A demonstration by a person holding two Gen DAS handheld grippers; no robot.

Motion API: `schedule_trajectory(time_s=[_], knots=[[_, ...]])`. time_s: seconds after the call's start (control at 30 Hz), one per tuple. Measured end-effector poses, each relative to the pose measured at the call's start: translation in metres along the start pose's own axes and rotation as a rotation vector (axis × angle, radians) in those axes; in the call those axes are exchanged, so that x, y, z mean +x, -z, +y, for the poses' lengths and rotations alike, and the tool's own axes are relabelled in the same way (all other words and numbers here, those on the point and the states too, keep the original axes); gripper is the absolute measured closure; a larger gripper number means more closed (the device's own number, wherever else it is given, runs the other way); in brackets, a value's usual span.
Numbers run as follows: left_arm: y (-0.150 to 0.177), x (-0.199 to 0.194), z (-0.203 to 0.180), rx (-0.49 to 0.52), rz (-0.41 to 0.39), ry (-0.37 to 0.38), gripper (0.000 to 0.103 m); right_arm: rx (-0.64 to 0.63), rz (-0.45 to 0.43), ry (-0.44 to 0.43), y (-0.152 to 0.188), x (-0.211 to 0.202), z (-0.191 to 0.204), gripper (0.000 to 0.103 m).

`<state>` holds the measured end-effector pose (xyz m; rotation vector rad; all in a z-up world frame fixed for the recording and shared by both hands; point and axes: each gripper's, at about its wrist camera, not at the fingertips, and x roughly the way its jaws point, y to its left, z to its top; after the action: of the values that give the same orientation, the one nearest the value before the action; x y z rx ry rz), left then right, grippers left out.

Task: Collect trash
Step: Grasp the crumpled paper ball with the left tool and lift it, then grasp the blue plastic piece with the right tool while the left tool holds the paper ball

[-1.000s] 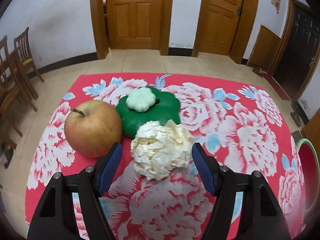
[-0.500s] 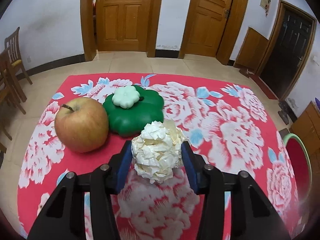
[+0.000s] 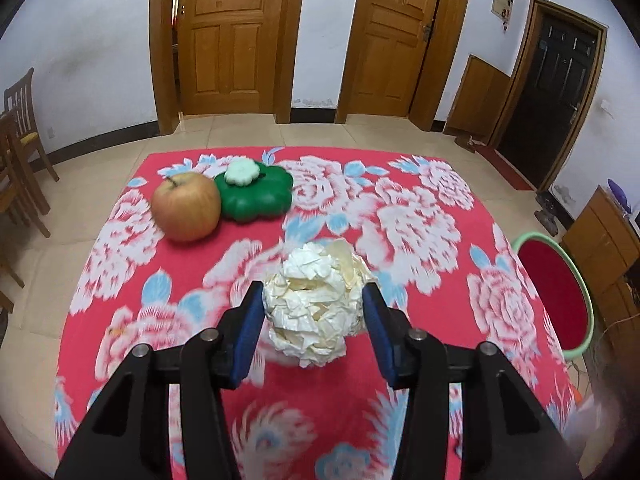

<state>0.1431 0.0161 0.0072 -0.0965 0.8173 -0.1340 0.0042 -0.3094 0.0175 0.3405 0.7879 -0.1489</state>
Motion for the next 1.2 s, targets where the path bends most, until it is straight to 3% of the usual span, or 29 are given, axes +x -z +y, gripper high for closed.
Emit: schedule_trajectory(time_s=[0.3, 0.57, 0.77, 1.03, 1.2], knots=[[0.033, -0.024, 0.003, -0.009, -0.006, 0.001, 0.053, -0.061, 0.070, -0.120, 0.016, 0.007, 0.042, 0.020], [0.047, -0.034, 0.012, -0.015, -0.005, 0.004, 0.053, -0.090, 0.171, -0.158, 0.036, 0.029, 0.074, 0.022], [0.053, -0.033, 0.020, -0.018, 0.003, 0.017, 0.053, -0.067, 0.264, -0.216, 0.045, 0.052, 0.092, 0.037], [0.054, -0.027, 0.030, -0.030, 0.015, 0.041, 0.053, -0.045, 0.301, -0.214, 0.044, 0.072, 0.120, 0.045], [0.052, -0.027, 0.034, -0.051, 0.013, 0.067, 0.053, -0.072, 0.286, -0.153, 0.043, 0.079, 0.140, 0.047]])
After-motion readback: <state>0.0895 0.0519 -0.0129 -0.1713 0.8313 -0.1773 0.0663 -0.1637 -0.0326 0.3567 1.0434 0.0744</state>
